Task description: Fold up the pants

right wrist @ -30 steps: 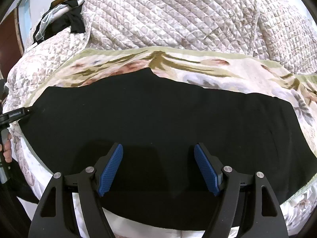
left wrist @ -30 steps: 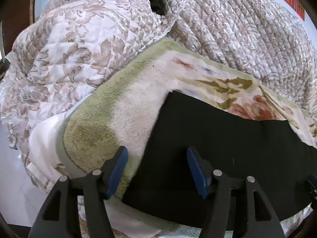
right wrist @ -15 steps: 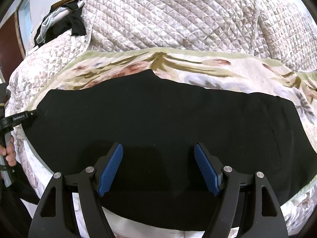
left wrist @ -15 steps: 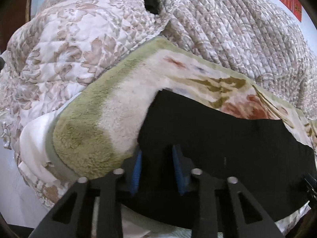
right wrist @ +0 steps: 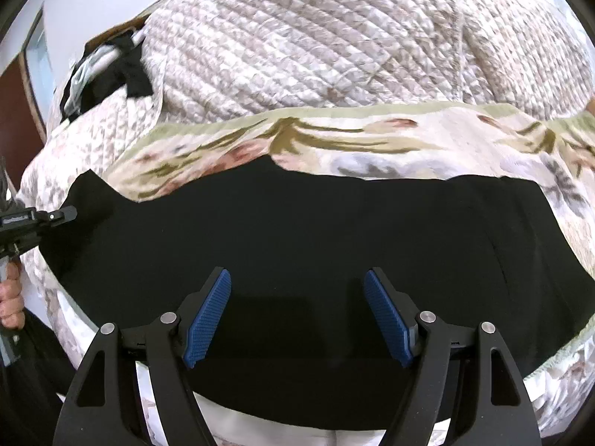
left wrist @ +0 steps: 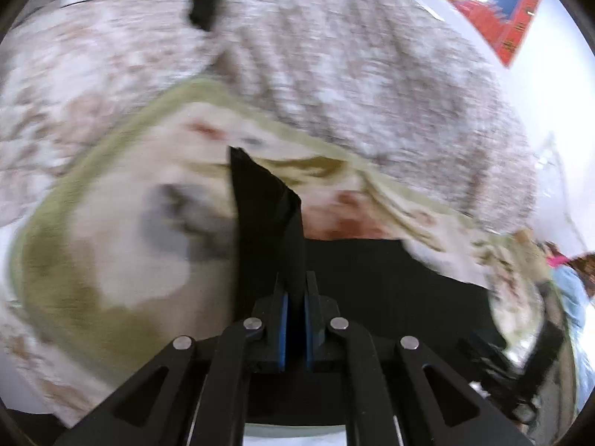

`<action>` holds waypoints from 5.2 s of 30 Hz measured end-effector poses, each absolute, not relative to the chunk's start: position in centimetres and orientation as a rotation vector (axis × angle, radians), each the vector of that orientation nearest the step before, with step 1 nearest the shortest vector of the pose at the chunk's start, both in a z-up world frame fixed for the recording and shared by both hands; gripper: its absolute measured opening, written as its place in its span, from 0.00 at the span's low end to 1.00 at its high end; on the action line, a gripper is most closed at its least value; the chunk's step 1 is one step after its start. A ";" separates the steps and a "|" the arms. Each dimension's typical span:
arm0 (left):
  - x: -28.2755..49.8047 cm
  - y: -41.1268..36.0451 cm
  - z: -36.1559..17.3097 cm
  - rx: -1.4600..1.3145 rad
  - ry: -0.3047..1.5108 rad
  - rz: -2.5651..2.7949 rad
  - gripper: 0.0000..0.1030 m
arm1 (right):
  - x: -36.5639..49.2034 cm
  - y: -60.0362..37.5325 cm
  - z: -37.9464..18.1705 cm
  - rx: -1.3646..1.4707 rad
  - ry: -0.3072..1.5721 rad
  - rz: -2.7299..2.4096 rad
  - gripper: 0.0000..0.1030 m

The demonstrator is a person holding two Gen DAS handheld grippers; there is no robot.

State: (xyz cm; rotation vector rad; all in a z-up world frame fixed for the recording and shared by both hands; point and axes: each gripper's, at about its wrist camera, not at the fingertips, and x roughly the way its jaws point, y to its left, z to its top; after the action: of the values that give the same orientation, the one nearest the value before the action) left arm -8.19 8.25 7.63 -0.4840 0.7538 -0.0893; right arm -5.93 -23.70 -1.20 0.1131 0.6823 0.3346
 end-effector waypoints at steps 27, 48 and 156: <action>-5.3 -1.1 7.5 -0.317 0.756 -0.312 0.46 | -4.7 -28.3 -1.9 0.428 0.774 0.458 0.45; -5.0 1.6 4.0 -0.249 0.796 -0.177 0.46 | 0.1 -24.6 -2.3 0.415 0.854 0.541 0.02; -8.2 -4.3 2.7 -0.075 0.827 -0.207 0.40 | -7.6 -34.2 -1.5 0.527 0.759 0.176 0.39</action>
State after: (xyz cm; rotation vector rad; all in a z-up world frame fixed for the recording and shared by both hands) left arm -8.17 -4.32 2.72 -0.0747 0.8273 -0.2073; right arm -7.59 -34.23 -1.48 0.5266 0.7586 0.1756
